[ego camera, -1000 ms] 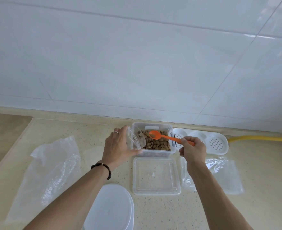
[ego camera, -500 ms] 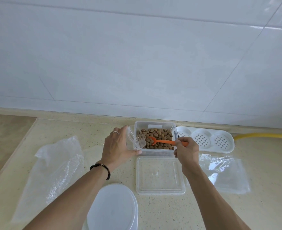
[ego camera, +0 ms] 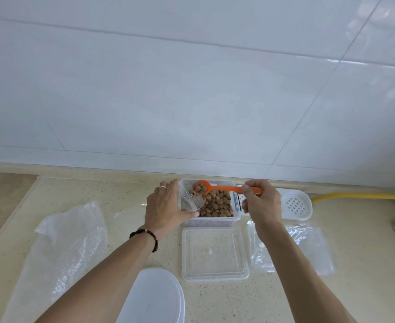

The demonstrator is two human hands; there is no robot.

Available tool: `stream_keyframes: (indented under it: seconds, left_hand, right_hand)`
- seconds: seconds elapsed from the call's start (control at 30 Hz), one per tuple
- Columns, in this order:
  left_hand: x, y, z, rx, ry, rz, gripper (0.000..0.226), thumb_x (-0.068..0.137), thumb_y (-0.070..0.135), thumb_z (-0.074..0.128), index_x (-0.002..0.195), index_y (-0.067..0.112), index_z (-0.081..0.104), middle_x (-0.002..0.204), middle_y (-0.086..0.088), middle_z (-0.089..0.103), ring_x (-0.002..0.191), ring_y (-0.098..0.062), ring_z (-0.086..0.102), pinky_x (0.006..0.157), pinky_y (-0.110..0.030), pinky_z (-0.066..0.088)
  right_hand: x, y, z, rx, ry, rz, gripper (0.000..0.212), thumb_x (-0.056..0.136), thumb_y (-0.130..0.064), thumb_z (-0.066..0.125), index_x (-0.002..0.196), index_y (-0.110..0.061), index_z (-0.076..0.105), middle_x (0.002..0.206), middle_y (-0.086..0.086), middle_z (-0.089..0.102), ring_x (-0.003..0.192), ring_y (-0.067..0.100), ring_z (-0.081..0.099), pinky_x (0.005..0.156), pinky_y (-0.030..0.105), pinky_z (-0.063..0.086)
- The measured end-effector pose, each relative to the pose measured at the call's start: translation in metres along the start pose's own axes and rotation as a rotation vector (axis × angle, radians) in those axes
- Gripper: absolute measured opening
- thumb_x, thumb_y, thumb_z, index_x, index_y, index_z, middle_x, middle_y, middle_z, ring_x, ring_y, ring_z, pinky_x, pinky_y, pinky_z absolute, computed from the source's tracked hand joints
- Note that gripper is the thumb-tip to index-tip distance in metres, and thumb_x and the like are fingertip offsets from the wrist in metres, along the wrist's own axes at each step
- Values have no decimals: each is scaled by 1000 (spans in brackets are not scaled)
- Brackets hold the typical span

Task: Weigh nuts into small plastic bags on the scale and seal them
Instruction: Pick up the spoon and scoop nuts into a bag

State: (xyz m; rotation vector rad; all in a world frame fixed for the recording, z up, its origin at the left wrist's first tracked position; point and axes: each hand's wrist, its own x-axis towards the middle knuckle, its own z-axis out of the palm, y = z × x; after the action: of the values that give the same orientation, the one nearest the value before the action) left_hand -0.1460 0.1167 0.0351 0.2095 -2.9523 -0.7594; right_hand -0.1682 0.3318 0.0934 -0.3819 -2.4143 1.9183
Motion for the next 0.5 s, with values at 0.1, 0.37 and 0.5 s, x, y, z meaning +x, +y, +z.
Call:
stream_keyframes:
  seconds: [0.1,0.37,0.5]
  left_hand:
    - [0,6,2,-88,-22,-3,85,58,61,81,124,23,43,107,1,47,103,-21,50,80,-34,45]
    - [0,7,8,-208,-52,-68,105,58,61,81,141,19,34,125,-6,45,116,-25,47,90,-39,45]
    - [-2,3,7,-147,-24,-63,95,58,60,82,133,22,39,119,-5,48,113,-25,49,85,-37,44]
  right_hand:
    - [-11,-9,6,-236,-185,-268,12,91,-10,62,83,-19,62,66,-2,60,52,16,53,49,27,44]
    - [-17,-14,-6,-366,-200,-431,15,92,-12,63,82,-22,61,62,-15,59,51,9,49,48,21,39]
    - [-17,-14,-9,-174,-86,-307,13,91,-6,62,82,-16,62,57,-4,59,45,11,51,45,20,42]
